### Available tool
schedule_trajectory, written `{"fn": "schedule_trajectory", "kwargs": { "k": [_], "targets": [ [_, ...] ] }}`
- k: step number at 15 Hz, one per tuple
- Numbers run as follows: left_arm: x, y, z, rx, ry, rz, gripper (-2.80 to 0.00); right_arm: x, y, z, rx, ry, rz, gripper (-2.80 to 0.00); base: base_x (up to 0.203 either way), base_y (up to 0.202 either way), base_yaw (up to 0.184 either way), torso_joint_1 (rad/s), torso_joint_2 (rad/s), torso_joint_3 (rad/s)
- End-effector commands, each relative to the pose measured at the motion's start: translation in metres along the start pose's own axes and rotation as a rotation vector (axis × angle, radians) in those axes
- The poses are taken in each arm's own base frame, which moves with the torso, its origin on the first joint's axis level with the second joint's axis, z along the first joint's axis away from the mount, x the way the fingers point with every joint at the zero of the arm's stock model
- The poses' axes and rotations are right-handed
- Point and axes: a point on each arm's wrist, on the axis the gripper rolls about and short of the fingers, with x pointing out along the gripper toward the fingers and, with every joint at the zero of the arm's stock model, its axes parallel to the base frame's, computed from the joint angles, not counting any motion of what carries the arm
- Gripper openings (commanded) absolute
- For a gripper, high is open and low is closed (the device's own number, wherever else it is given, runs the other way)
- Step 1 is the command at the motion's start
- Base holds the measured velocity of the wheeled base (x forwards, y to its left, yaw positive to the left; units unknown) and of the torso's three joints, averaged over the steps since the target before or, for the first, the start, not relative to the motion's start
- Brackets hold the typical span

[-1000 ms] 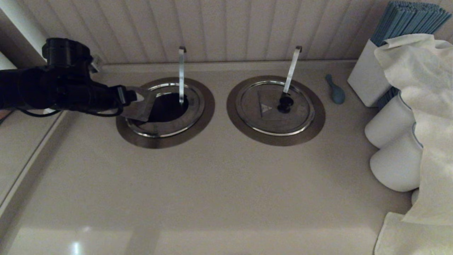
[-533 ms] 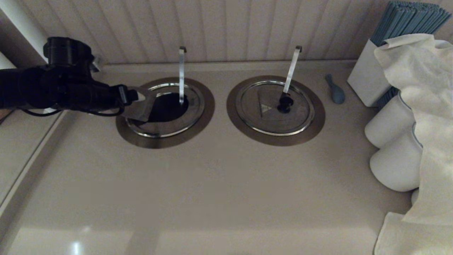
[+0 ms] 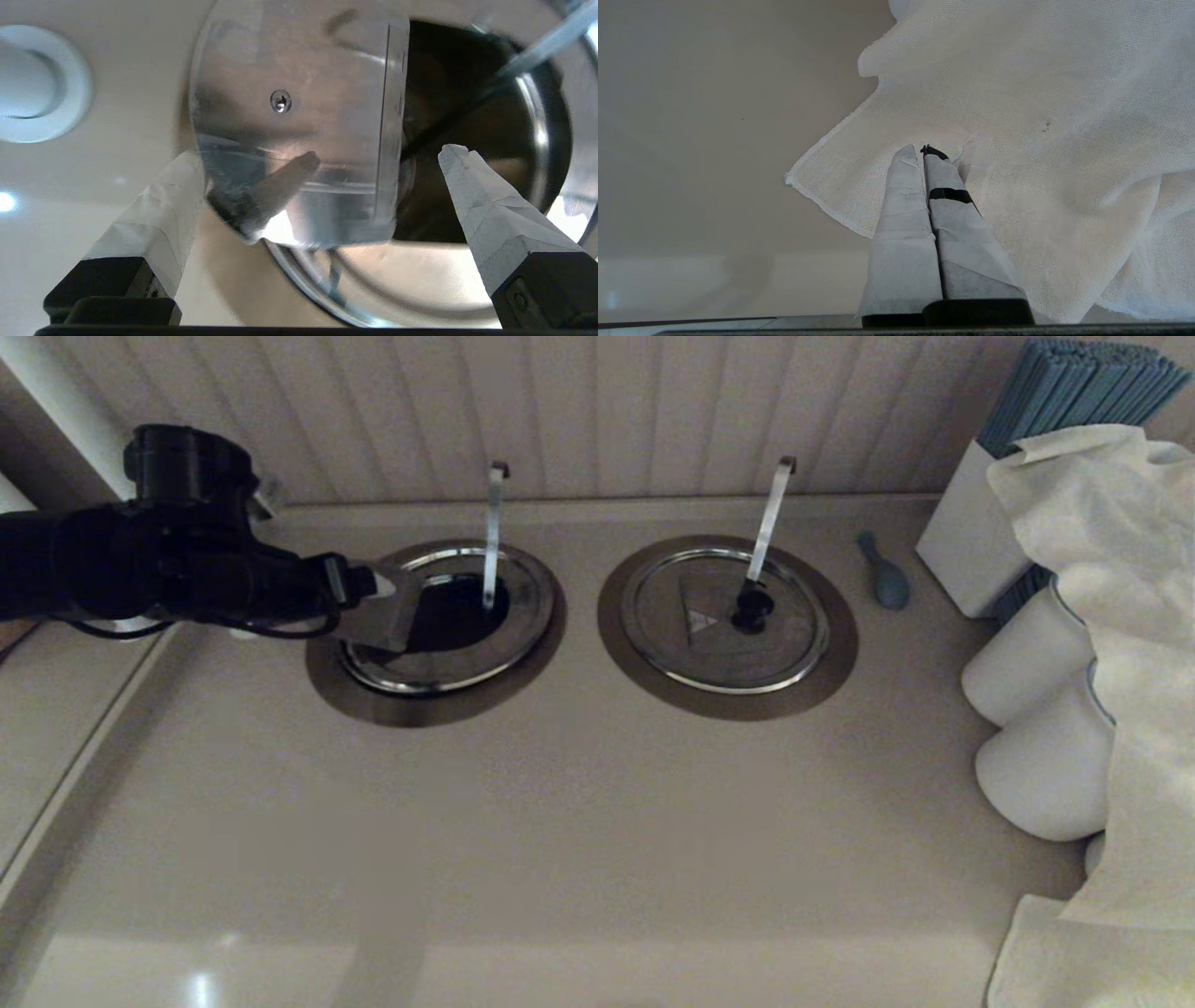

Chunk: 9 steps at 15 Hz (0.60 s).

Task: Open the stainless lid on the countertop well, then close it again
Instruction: Close the lid

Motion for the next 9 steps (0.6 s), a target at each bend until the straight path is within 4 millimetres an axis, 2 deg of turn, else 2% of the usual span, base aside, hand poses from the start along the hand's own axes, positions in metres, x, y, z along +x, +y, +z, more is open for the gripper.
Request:
{"fn": "schedule_trajectory", "kwargs": {
  "k": [1,3,9],
  "targets": [
    [-0.002,-0.0021,0.0008,0.001,-0.005,-0.003,0.0,0.0001,0.0,-0.0001,0.0,0.001,0.0,-2.8,0.0,0.0,0.0,0.0,0.0,0.0],
    [-0.0043,-0.0073,0.0008,0.005,-0.007,-0.014,0.0,0.0001,0.0,-0.0001,0.0,0.002,0.0,-2.8,0.0,0.0,0.0,0.0,0.0,0.0],
    [-0.0026,-0.0064,0.0,0.002,-0.004,-0.009,0.0,0.0001,0.0,-0.0001,0.0,0.002,0.0,-2.8,0.0,0.0,0.0,0.0,0.0,0.0]
  ]
}}
